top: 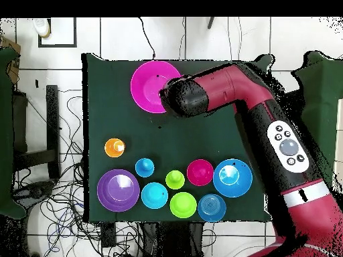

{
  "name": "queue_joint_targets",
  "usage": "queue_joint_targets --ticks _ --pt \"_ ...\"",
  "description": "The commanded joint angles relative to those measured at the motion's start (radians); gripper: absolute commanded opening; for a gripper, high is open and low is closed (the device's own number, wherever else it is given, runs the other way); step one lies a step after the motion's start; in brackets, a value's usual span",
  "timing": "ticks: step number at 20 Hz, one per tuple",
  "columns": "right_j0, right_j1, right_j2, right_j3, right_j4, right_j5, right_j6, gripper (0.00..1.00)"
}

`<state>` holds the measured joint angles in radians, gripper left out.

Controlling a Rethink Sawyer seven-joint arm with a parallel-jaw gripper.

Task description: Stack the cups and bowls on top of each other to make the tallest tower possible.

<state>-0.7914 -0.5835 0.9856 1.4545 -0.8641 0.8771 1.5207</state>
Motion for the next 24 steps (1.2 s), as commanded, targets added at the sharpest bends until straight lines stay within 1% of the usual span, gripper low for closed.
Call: queue_joint_targets --ticks 1,3,5,6,7,8,9,10,11,14,16,17,18,21,22,23,24 --pt "0.077 0.003 -0.139 -0.144 -0.034 0.065 -0.009 1.0" --pt "0.085 0.027 -0.154 -0.171 -0.034 0.055 -0.006 1.0" --pt "0.091 0.041 -0.17 -0.174 -0.018 0.052 0.025 1.0" --pt "0.098 0.044 -0.187 -0.172 -0.003 0.059 0.063 1.0" --pt "0.099 0.051 -0.195 -0.169 0.016 0.063 0.077 1.0" --pt "0.094 0.066 -0.201 -0.153 0.083 0.103 0.116 1.0" --pt "0.091 0.066 -0.206 -0.136 0.125 0.128 0.137 1.0" --pt "0.082 0.067 -0.21 -0.112 0.197 0.182 0.163 1.0" --pt "0.082 0.062 -0.217 -0.103 0.225 0.198 0.17 1.0" --pt "0.075 0.071 -0.242 -0.096 0.344 0.296 0.167 1.0" --pt "0.086 0.069 -0.276 -0.097 0.373 0.324 0.176 1.0" --pt "0.097 0.063 -0.293 -0.1 0.37 0.321 0.186 1.0" --pt "0.116 0.05 -0.321 -0.108 0.356 0.3 0.217 1.0" --pt "0.162 0.07 -0.368 -0.149 0.337 0.261 0.259 1.0" --pt "0.178 0.078 -0.385 -0.169 0.317 0.259 0.26 1.0" --pt "0.193 0.094 -0.394 -0.189 0.311 0.251 0.263 1.0" --pt "0.2 0.1 -0.397 -0.201 0.299 0.246 0.245 1.0"
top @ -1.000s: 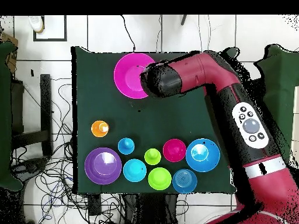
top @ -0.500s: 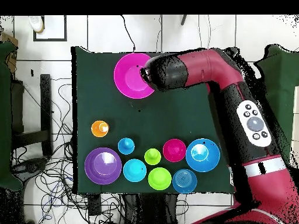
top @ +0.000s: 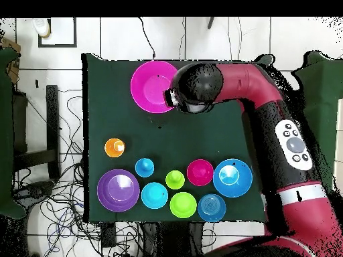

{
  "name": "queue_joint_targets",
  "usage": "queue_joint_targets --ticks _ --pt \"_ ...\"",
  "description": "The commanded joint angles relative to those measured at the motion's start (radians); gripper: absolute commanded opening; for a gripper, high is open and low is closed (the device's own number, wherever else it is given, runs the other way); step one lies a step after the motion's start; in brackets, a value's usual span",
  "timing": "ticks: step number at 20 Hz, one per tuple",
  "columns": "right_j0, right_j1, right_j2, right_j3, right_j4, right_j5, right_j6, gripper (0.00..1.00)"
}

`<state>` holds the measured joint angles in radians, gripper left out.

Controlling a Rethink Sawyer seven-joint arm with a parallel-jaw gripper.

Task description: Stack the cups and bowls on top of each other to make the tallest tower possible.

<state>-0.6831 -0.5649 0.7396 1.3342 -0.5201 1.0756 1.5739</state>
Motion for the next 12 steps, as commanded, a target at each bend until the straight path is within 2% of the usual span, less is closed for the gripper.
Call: queue_joint_targets --ticks 1,2,5,6,8,12 --pt "0.096 0.091 -0.15 -0.093 -0.058 0.024 0.163 1.0" --pt "0.1 0.099 -0.152 -0.108 -0.071 0.031 0.122 1.0" --pt "0.125 0.115 -0.18 -0.149 -0.08 0.052 0.109 1.0" --pt "0.147 0.117 -0.2 -0.17 -0.117 0.053 0.097 1.0" --pt "0.174 0.137 -0.213 -0.204 -0.143 0.038 0.081 1.0" --pt "0.184 0.177 -0.201 -0.234 -0.071 0.01 0.125 1.0"
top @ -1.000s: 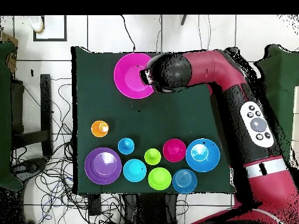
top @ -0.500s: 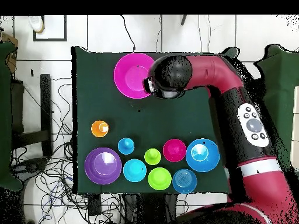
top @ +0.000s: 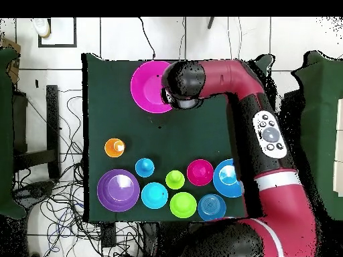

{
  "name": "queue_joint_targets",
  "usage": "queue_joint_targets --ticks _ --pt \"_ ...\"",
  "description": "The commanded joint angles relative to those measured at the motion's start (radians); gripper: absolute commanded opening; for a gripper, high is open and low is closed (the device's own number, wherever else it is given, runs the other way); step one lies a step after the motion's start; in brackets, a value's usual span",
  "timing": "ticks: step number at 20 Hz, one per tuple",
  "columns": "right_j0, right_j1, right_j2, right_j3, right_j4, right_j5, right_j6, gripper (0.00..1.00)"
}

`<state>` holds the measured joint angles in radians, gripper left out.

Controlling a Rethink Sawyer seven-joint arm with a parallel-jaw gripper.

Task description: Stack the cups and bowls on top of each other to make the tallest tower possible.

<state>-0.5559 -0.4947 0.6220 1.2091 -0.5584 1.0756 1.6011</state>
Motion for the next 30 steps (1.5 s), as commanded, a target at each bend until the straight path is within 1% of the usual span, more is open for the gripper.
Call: queue_joint_targets --ticks 1,6,13,14,19,22,23,25,28,30 --pt "0.062 0.114 -0.084 -0.112 -0.024 -0.004 0.108 1.0" --pt "0.07 0.153 -0.084 -0.127 -0.009 -0.084 0.119 1.0" --pt "0.048 0.127 -0.086 -0.046 -0.005 -0.196 0.113 1.0" --pt "0.046 0.135 -0.087 -0.045 -0.009 -0.217 0.108 1.0" --pt "0.045 0.169 -0.107 -0.046 -0.017 -0.243 0.07 1.0" --pt "0.044 0.175 -0.119 -0.037 -0.017 -0.19 0.004 1.0" --pt "0.044 0.168 -0.123 -0.025 -0.018 -0.189 -0.004 1.0" --pt "0.048 0.154 -0.137 -0.011 -0.022 -0.115 -0.061 1.0" --pt "0.055 0.12 -0.163 0.008 -0.046 0.027 -0.179 1.0" --pt "0.048 0.101 -0.161 0.036 -0.046 0.056 -0.212 1.0"
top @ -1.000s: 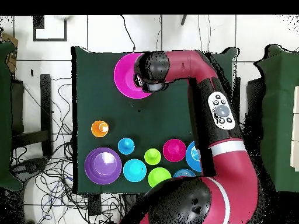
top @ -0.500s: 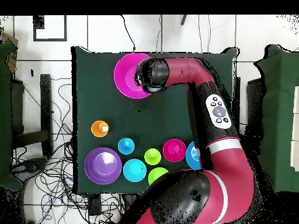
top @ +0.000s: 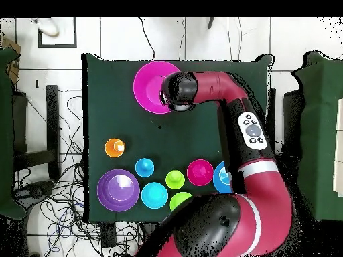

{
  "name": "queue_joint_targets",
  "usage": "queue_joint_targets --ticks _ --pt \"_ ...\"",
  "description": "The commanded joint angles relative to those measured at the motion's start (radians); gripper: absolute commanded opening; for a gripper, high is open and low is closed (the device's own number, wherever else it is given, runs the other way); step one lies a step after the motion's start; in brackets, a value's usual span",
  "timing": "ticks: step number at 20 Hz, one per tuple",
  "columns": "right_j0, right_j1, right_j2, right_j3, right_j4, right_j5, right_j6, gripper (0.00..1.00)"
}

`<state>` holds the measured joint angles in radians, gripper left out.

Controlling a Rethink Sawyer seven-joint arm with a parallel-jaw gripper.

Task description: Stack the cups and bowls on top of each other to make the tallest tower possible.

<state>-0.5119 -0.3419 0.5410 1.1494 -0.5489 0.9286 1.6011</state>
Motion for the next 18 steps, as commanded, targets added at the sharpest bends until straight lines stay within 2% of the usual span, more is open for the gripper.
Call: queue_joint_targets --ticks 1,4,8,11,18 --pt "0.001 -0.053 -0.08 0.109 -0.063 0.21 -0.23 1.0" --pt "0.006 -0.047 -0.084 0.131 -0.097 0.219 -0.265 1.0" --pt "0.009 -0.006 -0.088 0.119 -0.15 0.174 -0.283 1.0" --pt "0.005 0.009 -0.076 0.103 -0.159 0.18 -0.304 1.0" --pt "0.009 0.027 -0.075 0.101 -0.2 0.14 -0.277 1.0"
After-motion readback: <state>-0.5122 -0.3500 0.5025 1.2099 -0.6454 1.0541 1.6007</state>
